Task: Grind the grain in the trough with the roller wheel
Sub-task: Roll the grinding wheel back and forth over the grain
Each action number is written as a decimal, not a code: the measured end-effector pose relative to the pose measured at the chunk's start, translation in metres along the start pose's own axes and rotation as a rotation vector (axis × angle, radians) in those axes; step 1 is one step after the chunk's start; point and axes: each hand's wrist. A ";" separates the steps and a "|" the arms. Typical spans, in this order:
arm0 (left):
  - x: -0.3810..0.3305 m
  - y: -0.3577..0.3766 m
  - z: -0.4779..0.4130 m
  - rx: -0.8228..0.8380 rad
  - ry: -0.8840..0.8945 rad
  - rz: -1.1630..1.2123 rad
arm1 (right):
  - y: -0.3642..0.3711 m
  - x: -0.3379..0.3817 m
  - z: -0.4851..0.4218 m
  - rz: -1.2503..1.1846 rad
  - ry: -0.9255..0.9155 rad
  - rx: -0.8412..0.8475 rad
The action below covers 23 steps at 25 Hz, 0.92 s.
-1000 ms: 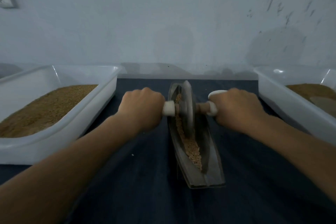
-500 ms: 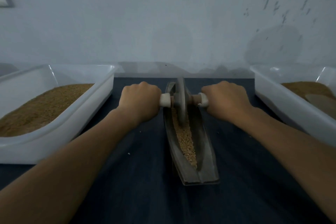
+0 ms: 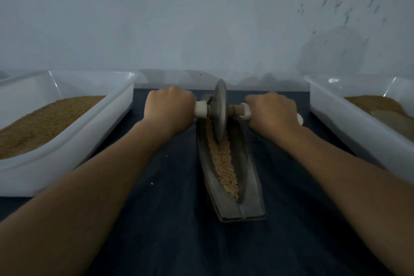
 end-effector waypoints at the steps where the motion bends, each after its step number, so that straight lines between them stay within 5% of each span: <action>1: 0.000 -0.001 -0.008 0.016 0.002 -0.010 | 0.002 0.000 -0.006 -0.014 0.000 0.037; 3: 0.002 -0.003 0.002 0.038 0.016 0.023 | 0.000 -0.005 0.003 0.020 -0.031 0.009; 8: 0.014 -0.019 0.085 -0.008 0.154 0.129 | -0.024 -0.022 0.074 0.139 -0.180 -0.359; 17: -0.002 -0.008 -0.003 0.074 -0.032 0.027 | 0.001 -0.006 -0.001 0.035 -0.010 0.039; 23: 0.011 -0.027 0.089 -0.069 0.195 0.076 | -0.016 -0.033 0.079 0.049 -0.215 -0.341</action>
Point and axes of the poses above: each hand's wrist, its own z-axis away from the middle knuckle, its own y-axis out of the palm, x = y × z, and after that the axes turned 13 degrees about z, right-handed
